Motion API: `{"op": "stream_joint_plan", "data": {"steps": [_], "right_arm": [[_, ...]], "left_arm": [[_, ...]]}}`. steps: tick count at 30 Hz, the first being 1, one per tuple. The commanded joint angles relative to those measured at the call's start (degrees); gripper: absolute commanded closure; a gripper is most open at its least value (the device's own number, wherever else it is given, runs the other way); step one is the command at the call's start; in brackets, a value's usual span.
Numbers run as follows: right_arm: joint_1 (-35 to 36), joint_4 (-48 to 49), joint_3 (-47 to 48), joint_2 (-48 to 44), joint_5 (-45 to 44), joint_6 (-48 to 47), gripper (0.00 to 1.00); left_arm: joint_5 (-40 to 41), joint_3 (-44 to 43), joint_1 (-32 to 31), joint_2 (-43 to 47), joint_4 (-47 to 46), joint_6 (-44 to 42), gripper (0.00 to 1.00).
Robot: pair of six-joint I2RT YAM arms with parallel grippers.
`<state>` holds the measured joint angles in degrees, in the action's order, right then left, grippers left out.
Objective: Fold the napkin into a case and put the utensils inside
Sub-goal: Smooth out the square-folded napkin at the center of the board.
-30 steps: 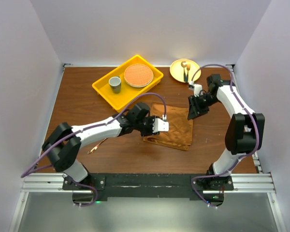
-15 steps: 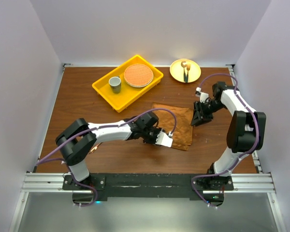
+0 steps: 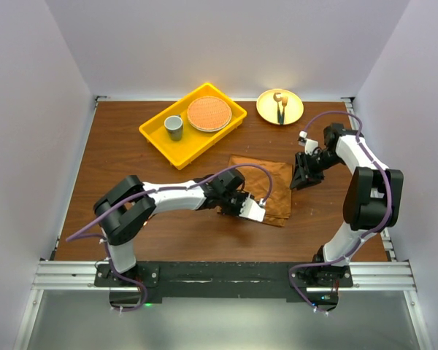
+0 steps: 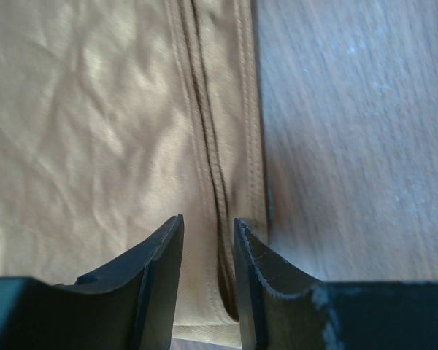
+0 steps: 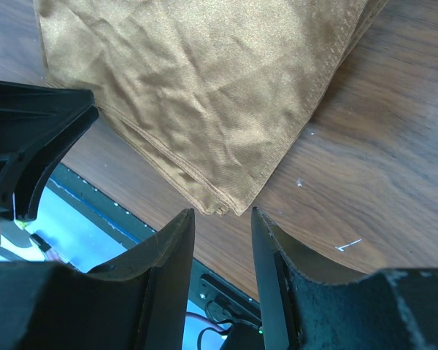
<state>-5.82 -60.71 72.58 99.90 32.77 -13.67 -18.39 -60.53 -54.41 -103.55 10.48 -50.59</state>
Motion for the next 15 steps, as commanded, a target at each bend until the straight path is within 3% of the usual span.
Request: {"op": "stream_joint_plan", "data": {"steps": [1, 15], "right_arm": [[-0.41, 0.06, 0.55, -0.76, 1.15, 0.4, 0.59], [-1.21, -0.03, 0.72, -0.23, 1.33, 0.22, 0.59]], "left_arm": [[-0.85, -3.53, -0.26, -1.04, -1.43, -0.83, 0.62], [-2.18, -4.6, -0.34, -3.24, 0.95, -1.7, 0.64]]}}
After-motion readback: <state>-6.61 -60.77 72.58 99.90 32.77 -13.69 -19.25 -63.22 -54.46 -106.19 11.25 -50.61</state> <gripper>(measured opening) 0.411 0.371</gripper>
